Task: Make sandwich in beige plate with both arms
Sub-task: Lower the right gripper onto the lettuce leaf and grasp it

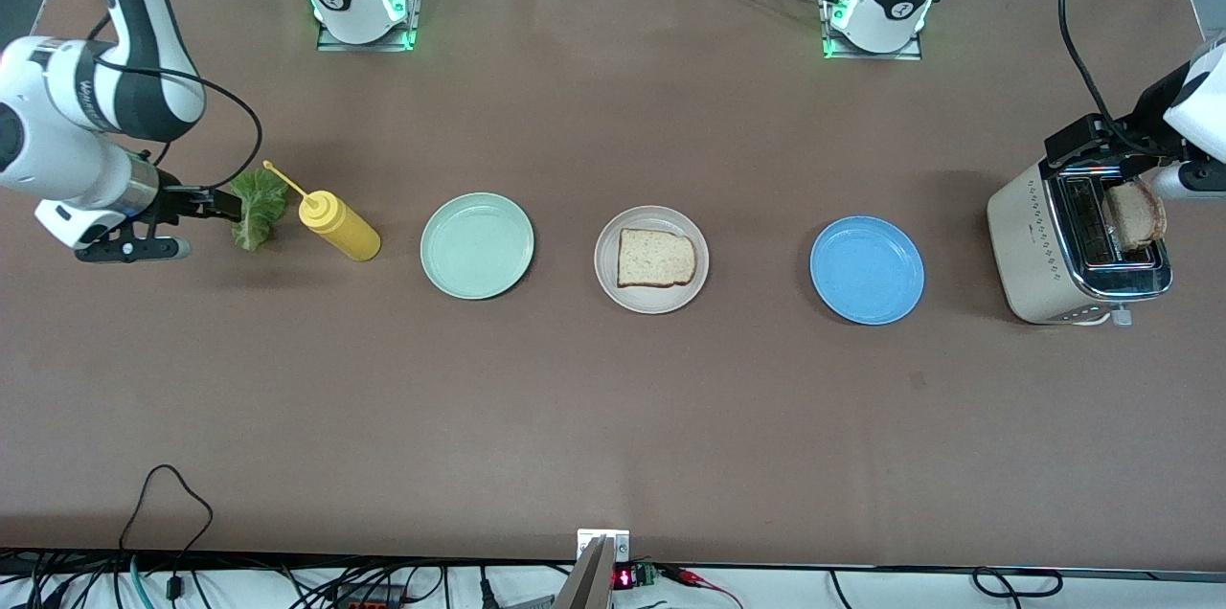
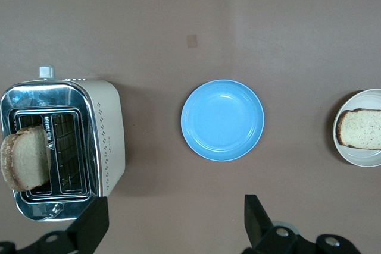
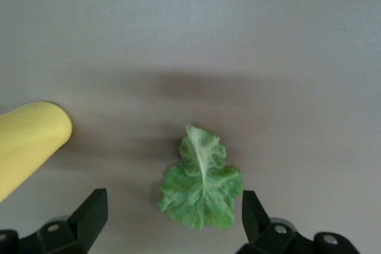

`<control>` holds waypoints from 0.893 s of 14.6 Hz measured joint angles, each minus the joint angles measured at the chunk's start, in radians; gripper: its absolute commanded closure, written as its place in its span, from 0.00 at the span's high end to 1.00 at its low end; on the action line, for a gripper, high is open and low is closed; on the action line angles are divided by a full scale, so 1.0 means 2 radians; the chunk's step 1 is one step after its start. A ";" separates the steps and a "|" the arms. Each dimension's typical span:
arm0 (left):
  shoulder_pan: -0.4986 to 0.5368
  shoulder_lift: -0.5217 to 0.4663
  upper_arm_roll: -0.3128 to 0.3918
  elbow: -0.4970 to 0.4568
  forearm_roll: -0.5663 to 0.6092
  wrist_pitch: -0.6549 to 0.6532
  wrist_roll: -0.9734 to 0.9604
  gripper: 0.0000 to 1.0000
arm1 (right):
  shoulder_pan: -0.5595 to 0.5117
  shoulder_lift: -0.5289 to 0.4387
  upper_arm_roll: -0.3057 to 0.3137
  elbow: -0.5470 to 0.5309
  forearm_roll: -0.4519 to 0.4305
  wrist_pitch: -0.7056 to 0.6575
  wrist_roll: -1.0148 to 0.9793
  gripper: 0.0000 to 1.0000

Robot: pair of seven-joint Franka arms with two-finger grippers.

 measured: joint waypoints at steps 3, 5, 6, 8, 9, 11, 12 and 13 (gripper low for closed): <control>0.000 0.000 0.000 0.000 0.000 -0.001 0.000 1.00 | -0.013 0.016 -0.002 -0.026 -0.001 0.048 -0.008 1.00; 0.000 0.000 0.000 0.000 0.000 -0.001 0.000 1.00 | -0.023 0.032 -0.002 -0.030 -0.001 0.070 -0.015 1.00; 0.000 0.000 0.000 0.000 0.000 -0.001 0.000 1.00 | -0.028 0.040 -0.002 -0.031 -0.001 0.080 -0.019 1.00; 0.000 0.000 0.000 0.000 0.000 -0.001 0.000 1.00 | -0.035 0.058 -0.003 -0.031 -0.001 0.102 -0.024 1.00; 0.000 0.000 0.000 0.000 0.000 -0.001 0.000 1.00 | -0.037 0.067 -0.003 -0.031 -0.001 0.112 -0.024 1.00; 0.000 0.000 0.000 0.000 0.000 -0.001 0.000 1.00 | -0.038 0.083 -0.003 -0.031 -0.001 0.126 -0.024 1.00; 0.000 0.000 0.000 0.000 0.000 -0.001 0.000 1.00 | -0.038 0.088 -0.003 -0.031 -0.001 0.130 -0.024 1.00; 0.000 0.000 0.000 0.000 0.000 -0.001 0.000 1.00 | -0.038 0.092 -0.003 -0.031 -0.001 0.133 -0.024 1.00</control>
